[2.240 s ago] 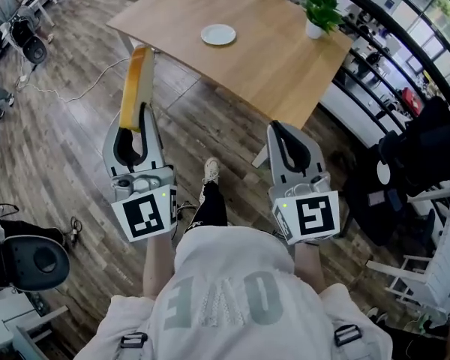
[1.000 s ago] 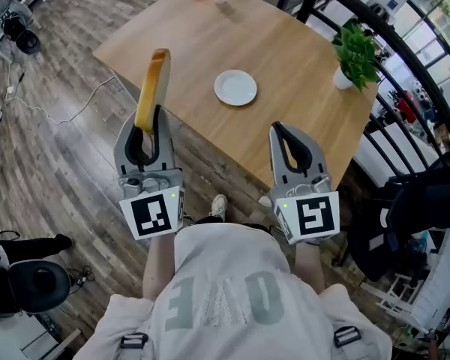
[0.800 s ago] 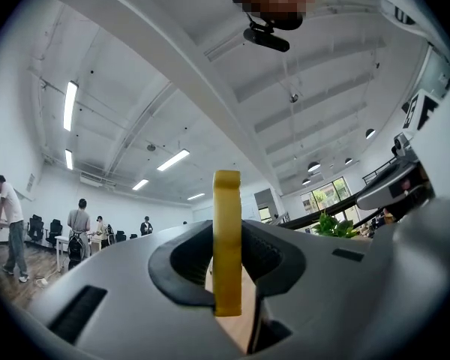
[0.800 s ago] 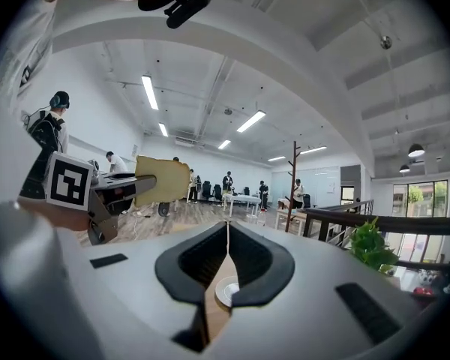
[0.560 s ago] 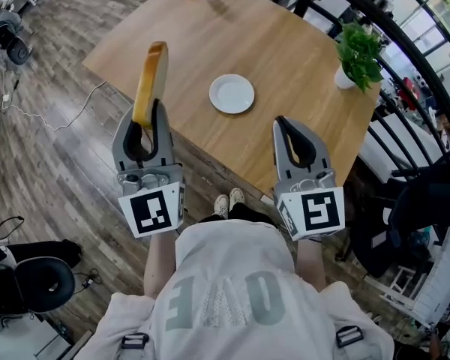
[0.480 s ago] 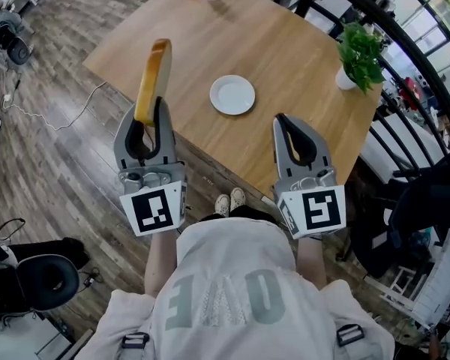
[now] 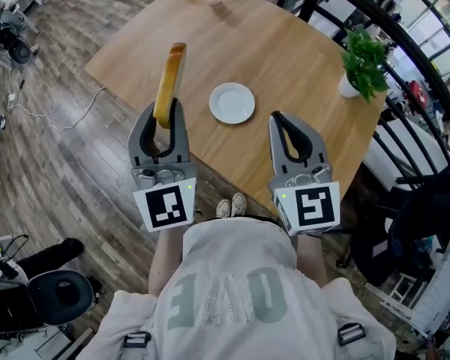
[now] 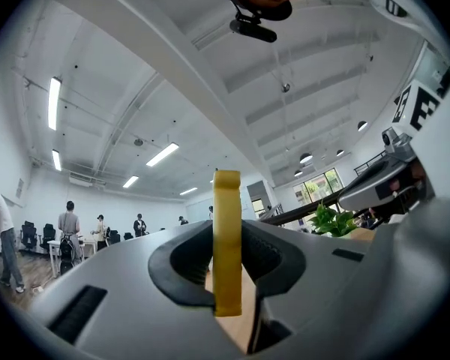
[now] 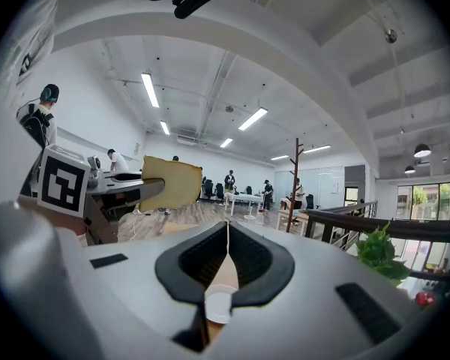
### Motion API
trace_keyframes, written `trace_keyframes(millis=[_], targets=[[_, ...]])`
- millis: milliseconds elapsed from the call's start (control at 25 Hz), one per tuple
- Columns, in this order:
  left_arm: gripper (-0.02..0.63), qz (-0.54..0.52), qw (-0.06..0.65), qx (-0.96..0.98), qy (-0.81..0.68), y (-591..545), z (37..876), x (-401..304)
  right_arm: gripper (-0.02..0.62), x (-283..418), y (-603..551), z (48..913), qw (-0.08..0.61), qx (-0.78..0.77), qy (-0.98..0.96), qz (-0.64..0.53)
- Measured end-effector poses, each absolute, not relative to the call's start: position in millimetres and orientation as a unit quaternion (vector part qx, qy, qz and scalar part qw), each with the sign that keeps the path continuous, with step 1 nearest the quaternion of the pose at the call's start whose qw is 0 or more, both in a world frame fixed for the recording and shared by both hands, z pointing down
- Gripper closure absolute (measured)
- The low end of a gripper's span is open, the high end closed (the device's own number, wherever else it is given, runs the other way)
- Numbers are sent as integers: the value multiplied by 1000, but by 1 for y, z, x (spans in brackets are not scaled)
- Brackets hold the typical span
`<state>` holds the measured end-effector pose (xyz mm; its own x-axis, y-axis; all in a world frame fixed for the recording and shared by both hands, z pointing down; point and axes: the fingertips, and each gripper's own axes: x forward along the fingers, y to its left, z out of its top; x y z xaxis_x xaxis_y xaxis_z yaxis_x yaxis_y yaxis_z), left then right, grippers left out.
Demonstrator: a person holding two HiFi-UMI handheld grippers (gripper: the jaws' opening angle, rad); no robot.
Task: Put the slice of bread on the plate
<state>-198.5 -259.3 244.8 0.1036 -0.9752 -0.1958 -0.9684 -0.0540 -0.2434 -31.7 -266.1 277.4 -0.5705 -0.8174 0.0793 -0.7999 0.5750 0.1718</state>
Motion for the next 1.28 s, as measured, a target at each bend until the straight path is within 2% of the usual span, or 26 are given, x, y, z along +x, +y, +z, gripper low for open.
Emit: trace_keyframes(millis=[520, 720, 1280], targets=[[517, -180, 197, -751, 605, -334, 306, -156, 575, -9, -287, 289, 68, 467, -881, -28], [518, -250, 232, -747, 570, -364, 345, -135, 575, 2, -305, 301, 78, 472, -878, -8], [517, -376, 173, -755, 509, -405, 468, -106, 575, 32, -338, 339, 110, 477, -871, 44]])
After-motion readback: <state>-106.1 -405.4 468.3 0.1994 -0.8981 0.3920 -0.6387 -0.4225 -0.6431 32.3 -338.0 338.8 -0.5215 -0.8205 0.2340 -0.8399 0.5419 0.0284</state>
